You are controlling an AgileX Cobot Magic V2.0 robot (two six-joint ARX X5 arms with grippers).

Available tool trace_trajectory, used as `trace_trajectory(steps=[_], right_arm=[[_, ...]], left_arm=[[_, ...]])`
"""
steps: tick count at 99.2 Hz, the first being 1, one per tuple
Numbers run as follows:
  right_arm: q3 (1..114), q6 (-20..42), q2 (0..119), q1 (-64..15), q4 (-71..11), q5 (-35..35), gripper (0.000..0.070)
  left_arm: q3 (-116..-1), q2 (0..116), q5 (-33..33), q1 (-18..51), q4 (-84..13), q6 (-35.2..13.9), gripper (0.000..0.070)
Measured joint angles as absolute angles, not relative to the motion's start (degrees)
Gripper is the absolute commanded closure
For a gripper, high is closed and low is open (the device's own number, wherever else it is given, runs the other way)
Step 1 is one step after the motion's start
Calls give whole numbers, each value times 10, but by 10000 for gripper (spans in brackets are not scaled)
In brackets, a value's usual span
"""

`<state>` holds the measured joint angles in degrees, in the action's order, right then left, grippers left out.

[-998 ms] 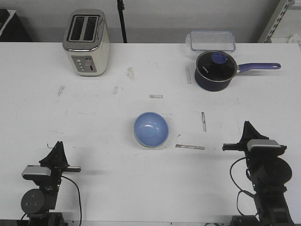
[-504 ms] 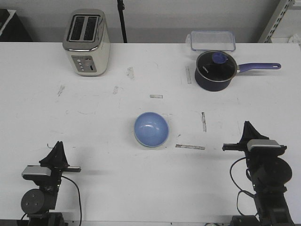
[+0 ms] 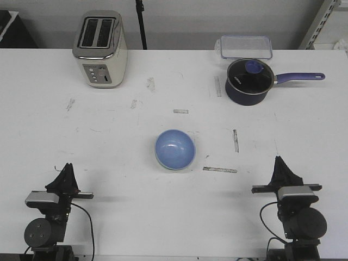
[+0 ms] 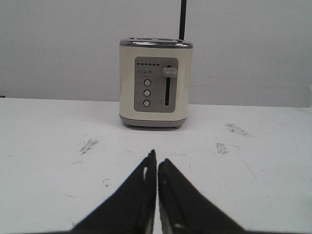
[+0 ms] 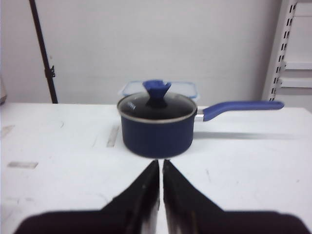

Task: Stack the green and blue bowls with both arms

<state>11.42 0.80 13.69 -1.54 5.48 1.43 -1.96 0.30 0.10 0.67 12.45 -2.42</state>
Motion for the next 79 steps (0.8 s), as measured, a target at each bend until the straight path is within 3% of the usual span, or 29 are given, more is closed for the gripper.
trace_trajectory(steps=[34,53,79], right_arm=[[25,11,3,-15,36,14,693],[8,33,1,-15,-1,15,693],[8,39,1,-15,7,15,693]], left_arm=[[-20,3,1,7,124,-24,698],[-20,3,1,7,124,-24,698],[-20,3,1,7,124,-24,698]])
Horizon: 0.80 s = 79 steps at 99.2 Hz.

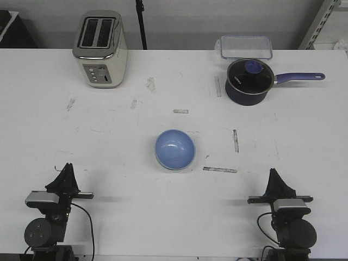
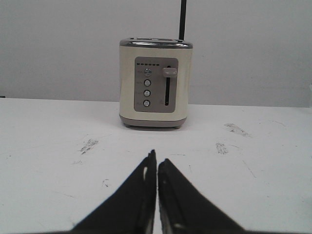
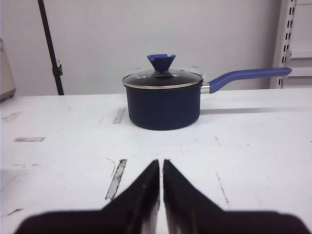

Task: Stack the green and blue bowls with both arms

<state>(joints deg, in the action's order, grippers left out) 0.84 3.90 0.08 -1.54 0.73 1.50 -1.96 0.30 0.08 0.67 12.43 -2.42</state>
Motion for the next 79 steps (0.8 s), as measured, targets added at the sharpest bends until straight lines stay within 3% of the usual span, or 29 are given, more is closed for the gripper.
trace_trajectory(steps=[79], right_arm=[[8,39,1,-15,32,15,693]], left_arm=[[-20,3,1,7,124,-24,698]])
